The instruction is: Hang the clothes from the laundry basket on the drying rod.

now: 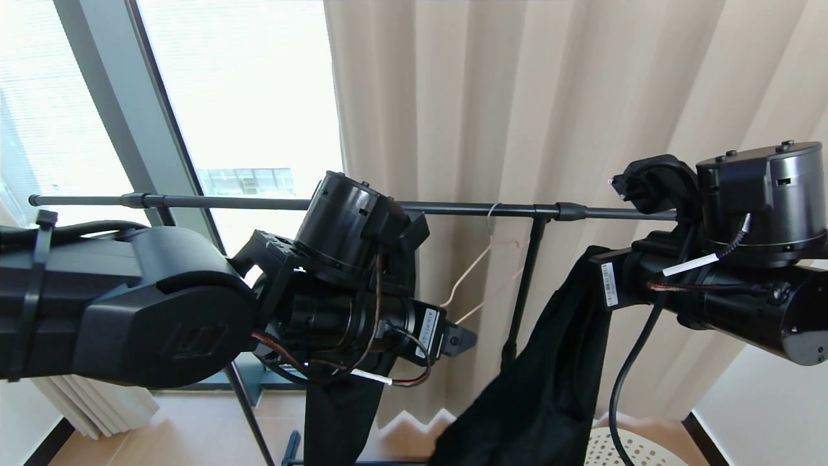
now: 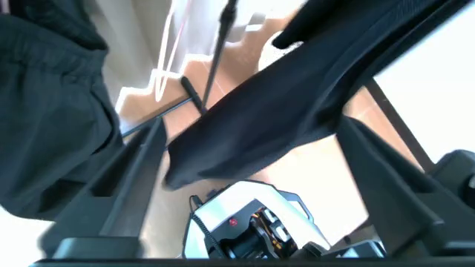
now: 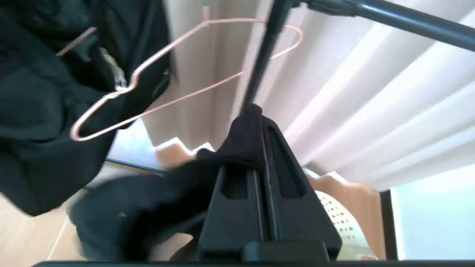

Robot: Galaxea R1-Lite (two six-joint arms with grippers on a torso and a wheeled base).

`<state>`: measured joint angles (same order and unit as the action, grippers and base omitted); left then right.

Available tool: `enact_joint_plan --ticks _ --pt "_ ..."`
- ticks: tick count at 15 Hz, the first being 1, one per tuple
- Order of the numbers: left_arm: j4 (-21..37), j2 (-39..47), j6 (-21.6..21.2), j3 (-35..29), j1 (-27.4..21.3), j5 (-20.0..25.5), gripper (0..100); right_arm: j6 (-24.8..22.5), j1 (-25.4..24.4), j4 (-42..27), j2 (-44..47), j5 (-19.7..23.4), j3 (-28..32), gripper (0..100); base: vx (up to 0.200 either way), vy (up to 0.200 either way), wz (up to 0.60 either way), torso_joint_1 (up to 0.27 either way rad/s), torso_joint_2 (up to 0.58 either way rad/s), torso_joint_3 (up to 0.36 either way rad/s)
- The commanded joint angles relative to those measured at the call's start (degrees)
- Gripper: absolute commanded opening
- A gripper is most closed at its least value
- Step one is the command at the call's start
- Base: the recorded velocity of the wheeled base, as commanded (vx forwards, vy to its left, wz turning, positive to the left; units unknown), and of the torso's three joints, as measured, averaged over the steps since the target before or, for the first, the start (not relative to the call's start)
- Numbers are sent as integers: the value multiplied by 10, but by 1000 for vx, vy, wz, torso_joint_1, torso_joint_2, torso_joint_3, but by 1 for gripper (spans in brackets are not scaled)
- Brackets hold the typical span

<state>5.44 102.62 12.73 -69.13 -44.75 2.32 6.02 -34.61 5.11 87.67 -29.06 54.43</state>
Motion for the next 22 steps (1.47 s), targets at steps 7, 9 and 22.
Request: enact_joint_plan --ticks 7,9,22 --pt "-83 80 -116 -35 53 0 100 -78 18 -1 -17 1 -9 0 0 0 0 0 0 0" --pt "-91 109 -138 -62 68 -1 100 -103 17 0 -19 -1 -16 0 0 0 0 0 0 0" --pt "-92 250 -177 -188 69 -1 100 -154 17 0 -39 -2 -34 0 0 0 0 0 0 0"
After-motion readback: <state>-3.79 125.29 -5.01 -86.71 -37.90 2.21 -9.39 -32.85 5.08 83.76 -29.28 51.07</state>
